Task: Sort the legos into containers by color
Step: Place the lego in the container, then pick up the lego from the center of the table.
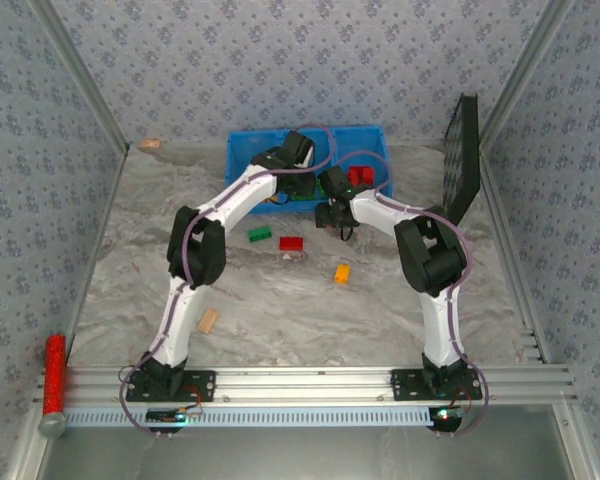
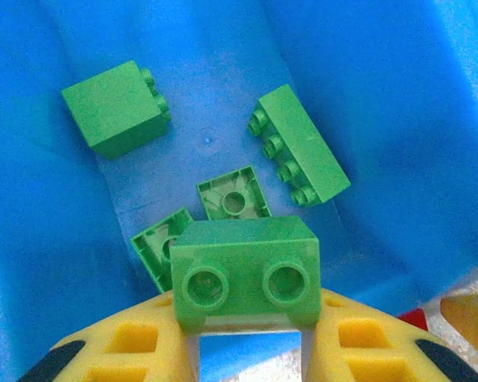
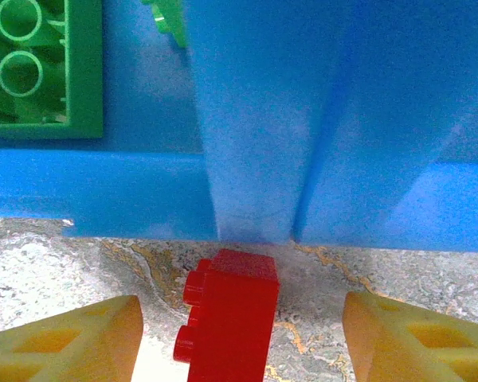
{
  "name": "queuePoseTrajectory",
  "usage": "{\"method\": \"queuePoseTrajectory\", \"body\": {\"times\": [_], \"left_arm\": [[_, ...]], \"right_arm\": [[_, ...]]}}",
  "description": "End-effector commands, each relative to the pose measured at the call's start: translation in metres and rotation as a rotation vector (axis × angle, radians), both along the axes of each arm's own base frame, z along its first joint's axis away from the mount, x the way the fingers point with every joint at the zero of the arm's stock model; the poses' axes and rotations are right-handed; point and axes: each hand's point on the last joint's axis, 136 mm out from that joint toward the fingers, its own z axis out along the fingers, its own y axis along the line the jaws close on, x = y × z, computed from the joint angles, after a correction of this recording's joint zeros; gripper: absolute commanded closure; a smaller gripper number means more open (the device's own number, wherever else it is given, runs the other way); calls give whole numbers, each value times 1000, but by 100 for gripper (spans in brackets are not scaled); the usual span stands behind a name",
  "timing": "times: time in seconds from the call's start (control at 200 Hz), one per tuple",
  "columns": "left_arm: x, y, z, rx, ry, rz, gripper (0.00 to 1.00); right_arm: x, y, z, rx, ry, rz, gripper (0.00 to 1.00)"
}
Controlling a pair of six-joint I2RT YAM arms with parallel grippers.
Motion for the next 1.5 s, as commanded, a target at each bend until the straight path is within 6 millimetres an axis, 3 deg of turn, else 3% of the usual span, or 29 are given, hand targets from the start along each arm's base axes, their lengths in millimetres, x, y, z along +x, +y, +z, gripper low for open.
{"method": "queuePoseTrajectory", "body": {"times": [0.0,0.215,0.355,0.525,0.68,0.845,0.954,1.184,1.224,1.494], "left_arm": [[8,-8,14,-23,-7,10,69],[8,-14,8,-21,20,10,59],[5,-12,14,-24,17,13,46],[1,-12,18,-33,18,12,42],[-3,-12,36,-59,1,6,41],[-15,-9,72,-100,-34,-16,40],[-26,1,94,-118,-66,-21,39],[-45,38,118,-106,-107,9,37],[-52,47,109,-85,-86,17,37],[-72,90,107,-64,-82,68,35]], "right_arm": [[4,4,-5,-5,0,-17,33],[1,4,-10,-12,14,-19,38],[0,1,-13,-21,19,-31,49],[-3,-1,-16,-25,27,-36,57],[-4,-2,-16,-25,26,-39,64],[-4,0,-15,-14,27,-35,74],[-6,2,-15,0,30,-38,77],[-19,-2,-4,11,33,-36,81],[-22,-5,-1,11,33,-36,82],[-54,-20,31,27,28,-27,82]]}}
